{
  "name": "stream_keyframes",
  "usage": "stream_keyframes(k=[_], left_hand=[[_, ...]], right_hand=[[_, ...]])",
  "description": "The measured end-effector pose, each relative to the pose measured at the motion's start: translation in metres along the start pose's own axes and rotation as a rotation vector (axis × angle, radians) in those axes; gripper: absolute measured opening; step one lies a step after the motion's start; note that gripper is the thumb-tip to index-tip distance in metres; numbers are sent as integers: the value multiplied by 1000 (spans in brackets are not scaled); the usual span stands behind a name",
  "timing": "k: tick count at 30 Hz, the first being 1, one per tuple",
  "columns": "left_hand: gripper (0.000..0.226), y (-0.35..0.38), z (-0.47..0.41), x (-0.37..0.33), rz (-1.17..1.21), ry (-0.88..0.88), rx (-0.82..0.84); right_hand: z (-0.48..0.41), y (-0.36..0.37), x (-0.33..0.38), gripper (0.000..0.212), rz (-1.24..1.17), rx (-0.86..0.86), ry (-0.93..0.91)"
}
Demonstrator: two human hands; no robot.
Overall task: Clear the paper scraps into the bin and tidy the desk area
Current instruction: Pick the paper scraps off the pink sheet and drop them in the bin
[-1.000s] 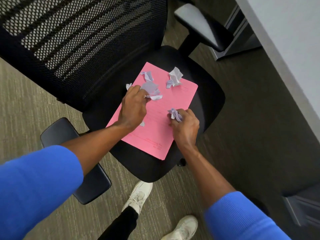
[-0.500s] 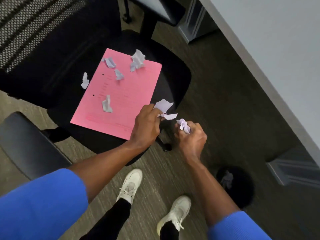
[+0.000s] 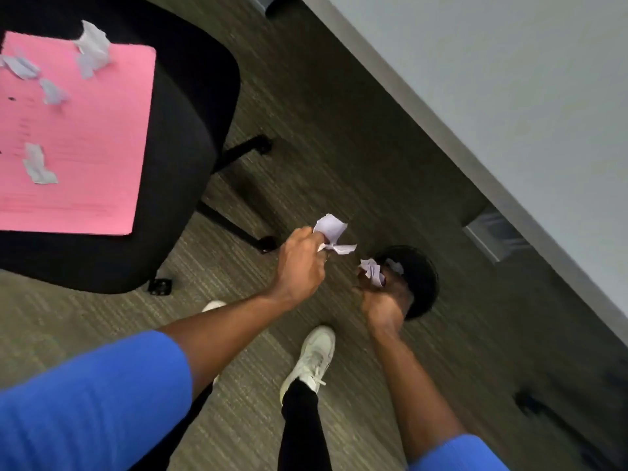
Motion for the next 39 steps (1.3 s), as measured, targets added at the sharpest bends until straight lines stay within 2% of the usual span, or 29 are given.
stream_keyframes(k=[2, 4, 5, 9, 12, 17, 22, 25, 28, 31, 39], left_hand=[[21, 35, -1, -14, -18, -31, 77], [23, 67, -5, -32, 2, -3, 126], [23, 83, -8, -40, 28, 18, 146], [22, 144, -22, -58, 35, 21, 215], [19, 182, -29, -67, 14, 50, 263], [17, 232, -35, -67, 14, 52, 317], [25, 261, -44, -62, 0, 18, 340], [34, 277, -53, -56, -25, -14, 399], [42, 291, -62, -46, -17, -55, 466], [49, 297, -69, -44, -27, -27, 510], [66, 293, -68, -37, -14, 19, 586]], right_hand=[[-6, -29, -34, 11, 60, -44, 99], [-17, -38, -80, 9, 8, 92, 211], [-22, -48, -99, 8, -22, 73, 236], [-37, -89, -134, 9, -41, -90, 189], [-51, -103, -156, 9, 6, -77, 207], [-75, -116, -189, 23, 101, 4, 274], [-90, -114, -209, 27, 39, 63, 303], [-100, -110, -216, 38, 118, 127, 290], [-107, -102, -220, 41, 117, 177, 301], [-113, -98, -220, 43, 85, 189, 323], [-110, -92, -211, 42, 238, 193, 267]])
Point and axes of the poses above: each hand's wrist, its own z-axis away from the middle knuckle, its own y-axis out of the palm, x = y × z, the point moved 8 cm from there along -z, towards the middle knuckle, and after that the axes turned 9 degrees about x, right-handed, at the moved point
